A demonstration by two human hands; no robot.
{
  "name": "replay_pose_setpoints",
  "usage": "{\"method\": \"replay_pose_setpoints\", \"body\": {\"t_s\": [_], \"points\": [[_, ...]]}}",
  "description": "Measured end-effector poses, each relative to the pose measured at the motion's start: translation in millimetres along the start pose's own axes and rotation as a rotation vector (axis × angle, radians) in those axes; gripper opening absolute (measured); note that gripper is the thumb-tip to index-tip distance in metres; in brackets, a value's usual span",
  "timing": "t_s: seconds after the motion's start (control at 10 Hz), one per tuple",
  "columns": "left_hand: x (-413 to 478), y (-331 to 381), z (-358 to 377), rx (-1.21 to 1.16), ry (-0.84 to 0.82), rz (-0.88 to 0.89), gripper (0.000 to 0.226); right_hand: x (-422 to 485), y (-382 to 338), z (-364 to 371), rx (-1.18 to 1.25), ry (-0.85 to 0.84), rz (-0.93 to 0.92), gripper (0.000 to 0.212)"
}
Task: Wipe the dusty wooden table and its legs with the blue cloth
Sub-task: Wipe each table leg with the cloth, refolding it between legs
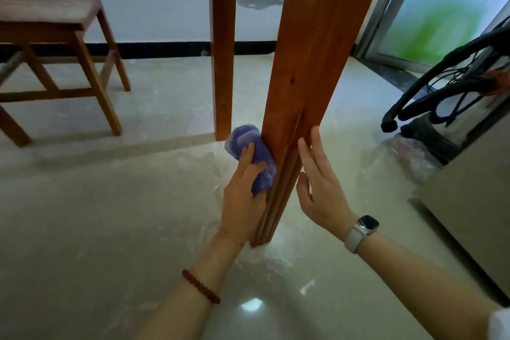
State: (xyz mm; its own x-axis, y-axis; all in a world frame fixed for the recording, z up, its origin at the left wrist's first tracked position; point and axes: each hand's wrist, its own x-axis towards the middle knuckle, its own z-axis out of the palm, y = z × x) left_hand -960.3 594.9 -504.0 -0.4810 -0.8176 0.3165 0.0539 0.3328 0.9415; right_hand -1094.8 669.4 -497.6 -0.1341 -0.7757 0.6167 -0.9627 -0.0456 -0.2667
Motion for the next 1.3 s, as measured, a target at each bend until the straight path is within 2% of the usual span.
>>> {"method": "replay_pose_setpoints", "body": {"t_s": [0.1, 0.2, 0.3, 0.4, 0.5, 0.6, 0.7, 0.8, 0.9, 1.0, 1.1, 1.2, 1.3], "points": [[-42.2, -61.3, 2.2, 0.225, -0.14, -0.207, 0.078, -17.9, 9.5, 13.5, -0.019, -0.064, -0.016, 0.049], [-52.6, -101.4, 7.1, 0.384, -0.292, -0.306, 0.077, -28.4, 18.2, 22.8, -0.042, -0.133, -0.008, 0.051], [-61.4, -133.7, 15.6, 0.581, -0.42, -0.408, 0.042, -36.4, 25.9, 26.7, -0.082, -0.18, -0.023, 0.048], [-59.5, -143.7, 18.5, 0.737, -0.52, -0.532, 0.033, -49.5, 34.0, 27.5, -0.091, -0.245, -0.051, 0.056], [-54.7, -134.0, 11.8, 0.63, -0.579, -0.546, 0.033, -65.2, 37.3, 24.7, -0.047, -0.31, 0.027, 0.051], [-52.6, -100.6, -2.8, 0.406, -0.623, -0.451, 0.016, -77.5, 29.7, 22.9, 0.223, -0.45, 0.268, 0.044], [-54.1, -56.6, -12.5, 0.213, -0.526, -0.32, 0.02, -78.9, 13.6, 22.5, 0.628, -0.719, 0.51, 0.052], [-54.1, -29.2, -16.2, 0.076, -0.287, -0.275, 0.021, -72.1, 4.7, 17.6, 0.81, -0.789, 0.592, 0.062], [-51.7, -15.9, -10.3, 0.168, -0.064, -0.218, 0.02, -65.7, 4.5, 4.7, 0.822, -0.821, 0.643, 0.05], [-48.7, -6.1, 2.7, 0.274, 0.052, -0.134, 0.02, -66.0, 13.5, -4.7, 1.053, -0.544, 0.984, 0.029], [-46.0, 6.6, 25.6, 0.372, 0.018, -0.018, 0.02, -60.8, 25.0, -18.5, 1.508, -0.279, 1.34, 0.021], [-49.5, 19.8, 59.5, 0.428, -0.148, 0.095, 0.019, -56.6, 32.7, -37.2, 1.897, -0.318, 1.282, 0.047], [-50.0, 25.8, 85.5, 0.504, -0.368, 0.205, 0.039, -53.0, 48.2, -55.4, 1.924, -0.309, 1.105, 0.05]]}}
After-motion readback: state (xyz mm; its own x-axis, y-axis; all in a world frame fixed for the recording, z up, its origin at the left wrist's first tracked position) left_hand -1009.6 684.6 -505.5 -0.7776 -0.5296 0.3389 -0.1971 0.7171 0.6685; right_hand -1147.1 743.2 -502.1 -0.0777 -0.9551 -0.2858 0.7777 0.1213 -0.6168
